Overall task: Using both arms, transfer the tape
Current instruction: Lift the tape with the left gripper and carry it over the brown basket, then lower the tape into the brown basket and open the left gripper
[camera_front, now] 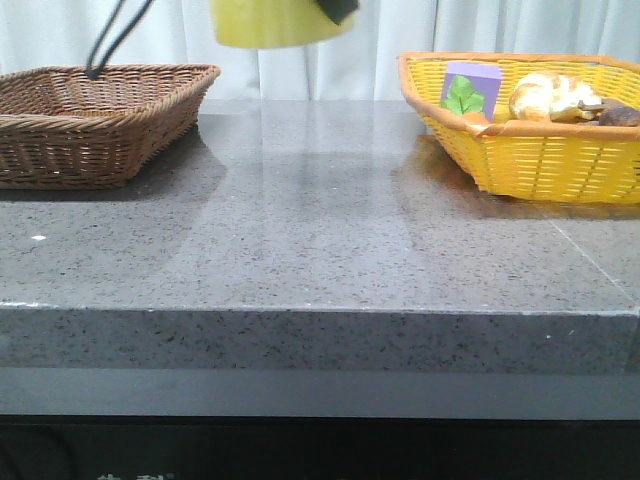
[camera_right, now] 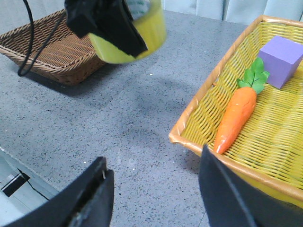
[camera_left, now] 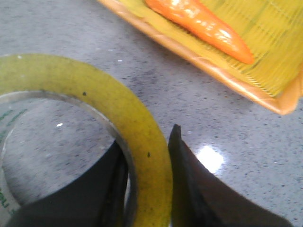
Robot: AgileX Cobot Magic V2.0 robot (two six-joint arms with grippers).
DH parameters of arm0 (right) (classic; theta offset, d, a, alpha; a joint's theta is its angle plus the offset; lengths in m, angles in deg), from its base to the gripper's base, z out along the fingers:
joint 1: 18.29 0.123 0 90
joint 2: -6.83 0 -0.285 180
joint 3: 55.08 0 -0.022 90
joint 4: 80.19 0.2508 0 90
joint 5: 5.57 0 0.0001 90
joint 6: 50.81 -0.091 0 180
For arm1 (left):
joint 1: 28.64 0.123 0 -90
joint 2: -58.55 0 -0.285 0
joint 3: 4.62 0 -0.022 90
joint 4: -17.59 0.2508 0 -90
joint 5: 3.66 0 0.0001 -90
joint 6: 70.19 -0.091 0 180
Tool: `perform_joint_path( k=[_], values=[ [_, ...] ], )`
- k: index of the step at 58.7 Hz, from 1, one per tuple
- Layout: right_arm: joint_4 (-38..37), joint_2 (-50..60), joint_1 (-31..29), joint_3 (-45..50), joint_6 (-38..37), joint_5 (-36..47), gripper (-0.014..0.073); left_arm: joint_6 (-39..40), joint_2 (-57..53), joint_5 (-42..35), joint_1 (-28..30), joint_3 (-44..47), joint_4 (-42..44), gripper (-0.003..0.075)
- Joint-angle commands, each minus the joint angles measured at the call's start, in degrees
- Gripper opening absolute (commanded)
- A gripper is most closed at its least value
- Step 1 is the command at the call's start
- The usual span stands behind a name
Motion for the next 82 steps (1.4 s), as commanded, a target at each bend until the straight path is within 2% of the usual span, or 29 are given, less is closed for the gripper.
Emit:
perform_joint_path(
  k=[1, 34, 42, 62, 69, 77, 82],
  values=[
    [-0.1, 0.2, -0.2, -1.3, 0.3, 4.7, 0.0429, 0.9, -4.5, -0.5, 2.6, -2.1, 0.5, 0.0111],
    [-0.1, 0.2, -0.2, -1.3, 0.3, 4.7, 0.0429, 1.0, -2.0, -0.5, 21.4, -1.2, 0.2, 0.0111],
    [-0.1, 0.2, -0.2, -1.3, 0.3, 4.7, 0.0429, 1.0, 0.1, -0.5, 23.6, 0.0, 0.2, 0.0111],
    [-0.1, 0.2, -0.2, -1.3, 0.3, 4.7, 0.0429, 1.0, 5.1, -0.9, 24.2, 0.2, 0.4, 0.0113],
    [-0.1, 0.2, -0.2, -1.3, 0.3, 4.7, 0.0429, 2.2, 5.7, -1.0, 24.2, 0.2, 0.4, 0.0171],
    [-0.1, 0.2, -0.2, -1.3, 0.3, 4.7, 0.0429, 2.5, 5.7, -1.2, 24.2, 0.2, 0.3, 0.0358],
    [-0.1, 0.2, -0.2, -1.3, 0.3, 4.7, 0.0429, 2.6, 5.3, -0.4, 24.2, 0.2, 0.1, 0.0414]
  ],
)
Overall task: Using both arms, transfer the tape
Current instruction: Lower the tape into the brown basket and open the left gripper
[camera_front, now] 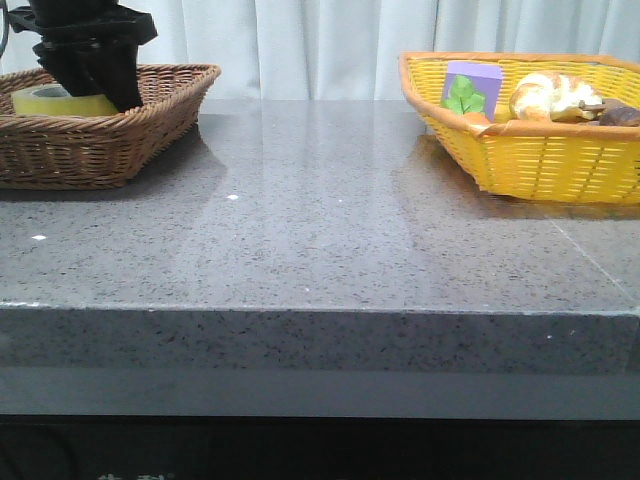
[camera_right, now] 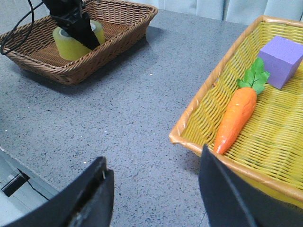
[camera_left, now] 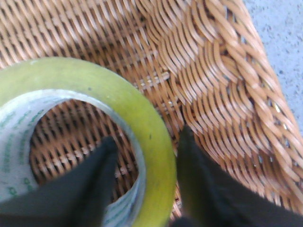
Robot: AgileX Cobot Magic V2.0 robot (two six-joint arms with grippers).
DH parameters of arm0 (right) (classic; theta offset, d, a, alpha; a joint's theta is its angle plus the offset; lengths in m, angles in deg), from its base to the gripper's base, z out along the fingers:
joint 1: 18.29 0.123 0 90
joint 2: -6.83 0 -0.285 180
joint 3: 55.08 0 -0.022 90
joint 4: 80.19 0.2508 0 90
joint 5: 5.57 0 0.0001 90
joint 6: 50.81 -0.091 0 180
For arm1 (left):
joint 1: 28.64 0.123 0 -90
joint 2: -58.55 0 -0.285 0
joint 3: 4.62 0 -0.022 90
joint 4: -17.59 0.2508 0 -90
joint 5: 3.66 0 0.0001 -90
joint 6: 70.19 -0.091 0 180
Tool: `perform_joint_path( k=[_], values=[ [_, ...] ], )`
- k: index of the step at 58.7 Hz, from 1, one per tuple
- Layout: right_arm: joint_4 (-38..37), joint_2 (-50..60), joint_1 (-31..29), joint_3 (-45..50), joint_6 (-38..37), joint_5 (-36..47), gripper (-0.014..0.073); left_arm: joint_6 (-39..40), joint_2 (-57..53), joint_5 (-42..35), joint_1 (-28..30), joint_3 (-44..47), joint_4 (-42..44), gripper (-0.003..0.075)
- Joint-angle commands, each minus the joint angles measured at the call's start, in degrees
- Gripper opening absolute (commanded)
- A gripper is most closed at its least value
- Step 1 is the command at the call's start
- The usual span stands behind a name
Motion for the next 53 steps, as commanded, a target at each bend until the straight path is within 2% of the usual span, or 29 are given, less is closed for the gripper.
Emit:
perform_joint_path(
  k=[1, 11, 20, 31, 39, 53],
  values=[
    [-0.1, 0.2, -0.2, -1.4, 0.2, 4.6, 0.0429, 0.8, -4.5, 0.3, 0.0, -1.8, -0.8, 0.0412],
    [-0.1, 0.2, -0.2, -1.4, 0.2, 4.6, 0.0429, 2.2, -7.0, 0.3, -0.1, -1.9, -2.2, 0.0400],
    [-0.1, 0.2, -0.2, -1.4, 0.2, 4.6, 0.0429, 2.3, -11.5, 0.3, -0.3, -1.9, -8.3, 0.0400],
    [-0.1, 0.2, -0.2, -1.4, 0.2, 4.6, 0.0429, 2.3, -18.5, 0.3, -4.3, -0.5, -9.0, 0.0400],
    [-0.1, 0.2, -0.2, -1.4, 0.2, 4.6, 0.0429, 2.3, -26.1, -0.2, -9.3, 5.6, -7.8, 0.0400],
    [-0.1, 0.2, -0.2, -1.4, 0.2, 4.6, 0.0429, 2.3, -39.7, -7.2, -18.1, 21.4, -5.4, 0.0400]
  ],
)
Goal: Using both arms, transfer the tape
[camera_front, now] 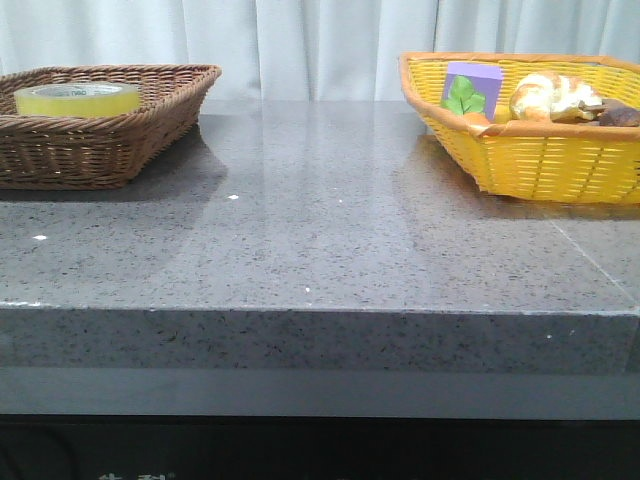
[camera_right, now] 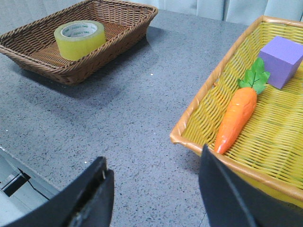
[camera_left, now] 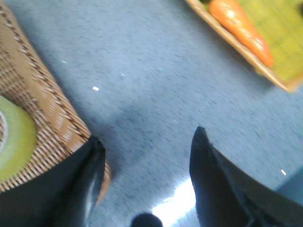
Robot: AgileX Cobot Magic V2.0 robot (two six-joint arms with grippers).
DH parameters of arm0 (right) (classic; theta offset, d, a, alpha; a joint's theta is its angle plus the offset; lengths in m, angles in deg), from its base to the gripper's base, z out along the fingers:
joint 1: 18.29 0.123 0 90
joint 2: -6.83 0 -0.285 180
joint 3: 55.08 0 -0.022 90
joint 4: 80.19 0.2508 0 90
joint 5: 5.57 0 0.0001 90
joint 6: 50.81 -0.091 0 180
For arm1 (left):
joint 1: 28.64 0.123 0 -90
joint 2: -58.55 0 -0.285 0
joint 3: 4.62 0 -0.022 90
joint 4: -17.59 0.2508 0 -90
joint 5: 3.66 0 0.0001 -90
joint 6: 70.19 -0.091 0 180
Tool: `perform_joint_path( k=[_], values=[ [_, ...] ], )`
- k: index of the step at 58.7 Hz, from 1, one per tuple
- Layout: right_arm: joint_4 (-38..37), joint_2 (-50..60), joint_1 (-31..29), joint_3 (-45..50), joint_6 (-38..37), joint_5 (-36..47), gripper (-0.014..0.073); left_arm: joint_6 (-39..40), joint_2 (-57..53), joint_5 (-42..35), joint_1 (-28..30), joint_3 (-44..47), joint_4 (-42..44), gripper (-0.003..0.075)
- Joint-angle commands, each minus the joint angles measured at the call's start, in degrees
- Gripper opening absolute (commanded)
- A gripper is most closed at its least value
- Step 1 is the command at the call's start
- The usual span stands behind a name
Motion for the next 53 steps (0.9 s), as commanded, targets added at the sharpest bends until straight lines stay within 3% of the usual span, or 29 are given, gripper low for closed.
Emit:
perform_joint_path(
  k=[1, 18, 36, 53],
  values=[
    [-0.1, 0.2, -0.2, -1.4, 0.3, 4.6, 0.0429, 0.6, -7.5, -6.1, -3.6, 5.5, 0.0, 0.0400],
    [-0.1, 0.2, -0.2, -1.4, 0.3, 4.6, 0.0429, 0.6, -24.1, -18.9, -12.7, 29.7, -0.1, 0.0400],
    [-0.1, 0.2, -0.2, -1.4, 0.3, 4.6, 0.0429, 2.0, -38.3, -31.3, -13.1, 49.2, 0.0, 0.0400],
    [-0.1, 0.2, -0.2, -1.4, 0.3, 4.6, 0.0429, 2.0, -46.8, -44.4, -13.1, 58.9, 1.9, 0.0399]
  ],
)
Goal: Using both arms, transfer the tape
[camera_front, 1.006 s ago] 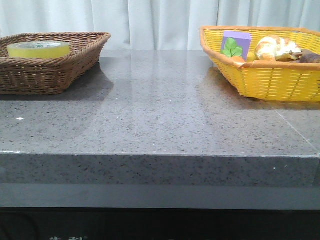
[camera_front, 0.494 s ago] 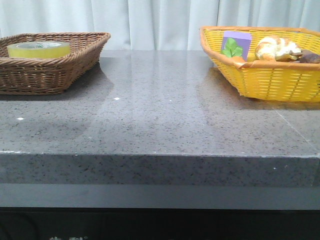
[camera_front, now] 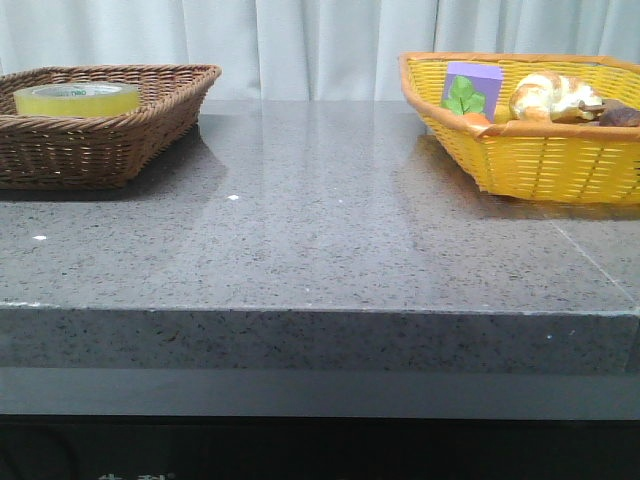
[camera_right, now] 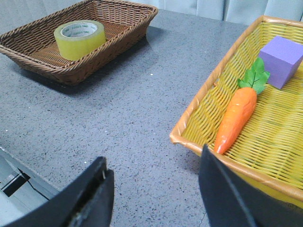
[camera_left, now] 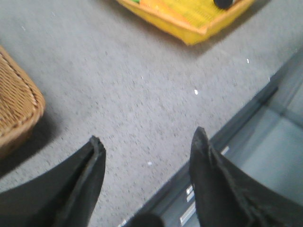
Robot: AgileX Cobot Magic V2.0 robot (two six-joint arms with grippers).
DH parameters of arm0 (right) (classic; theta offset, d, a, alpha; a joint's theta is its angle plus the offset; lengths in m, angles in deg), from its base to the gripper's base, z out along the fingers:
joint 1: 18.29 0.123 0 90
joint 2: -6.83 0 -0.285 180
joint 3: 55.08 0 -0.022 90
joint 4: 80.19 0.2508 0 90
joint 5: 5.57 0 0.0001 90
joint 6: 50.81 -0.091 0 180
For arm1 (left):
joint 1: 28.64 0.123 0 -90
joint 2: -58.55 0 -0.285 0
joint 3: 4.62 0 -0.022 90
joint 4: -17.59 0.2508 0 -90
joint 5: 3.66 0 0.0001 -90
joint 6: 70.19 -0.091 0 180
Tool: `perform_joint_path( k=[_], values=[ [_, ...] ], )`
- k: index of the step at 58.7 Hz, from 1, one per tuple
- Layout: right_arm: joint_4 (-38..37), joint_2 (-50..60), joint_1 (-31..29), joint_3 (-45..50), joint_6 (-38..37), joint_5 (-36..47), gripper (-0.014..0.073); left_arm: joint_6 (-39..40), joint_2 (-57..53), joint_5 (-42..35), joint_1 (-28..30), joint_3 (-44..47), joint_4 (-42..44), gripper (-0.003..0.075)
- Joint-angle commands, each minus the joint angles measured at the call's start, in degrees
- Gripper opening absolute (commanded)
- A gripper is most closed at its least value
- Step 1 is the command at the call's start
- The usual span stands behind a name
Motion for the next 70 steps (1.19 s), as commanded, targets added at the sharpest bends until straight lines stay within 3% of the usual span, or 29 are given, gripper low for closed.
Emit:
perform_joint_path(
  k=[1, 6, 11, 27, 34, 70],
  values=[
    [-0.1, 0.2, -0.2, -1.4, 0.2, 4.6, 0.0429, 0.6, -1.6, -7.6, -0.5, -0.1, -0.2, 0.0399],
    [-0.1, 0.2, -0.2, -1.4, 0.2, 4.4, 0.0421, 0.6, -1.7, -8.0, -0.5, 0.1, -0.2, 0.0392],
    [-0.1, 0.2, -0.2, -1.4, 0.2, 3.8, 0.0347, 0.6, -1.7, -8.4, -0.5, 0.1, -0.2, 0.0325],
    [-0.1, 0.2, -0.2, -1.4, 0.2, 2.0, -0.0032, 0.6, -1.7, -9.1, -0.5, 0.1, -0.2, -0.0022],
    [-0.1, 0.2, -0.2, -1.4, 0.2, 1.9, -0.0119, 0.6, -1.7, -8.9, -0.5, 0.1, -0.3, -0.0020],
    [-0.1, 0.2, -0.2, -1.4, 0.2, 1.6, -0.0115, 0.6, -3.1, -11.3, 0.6, 2.9, -0.4, -0.0020]
  ],
)
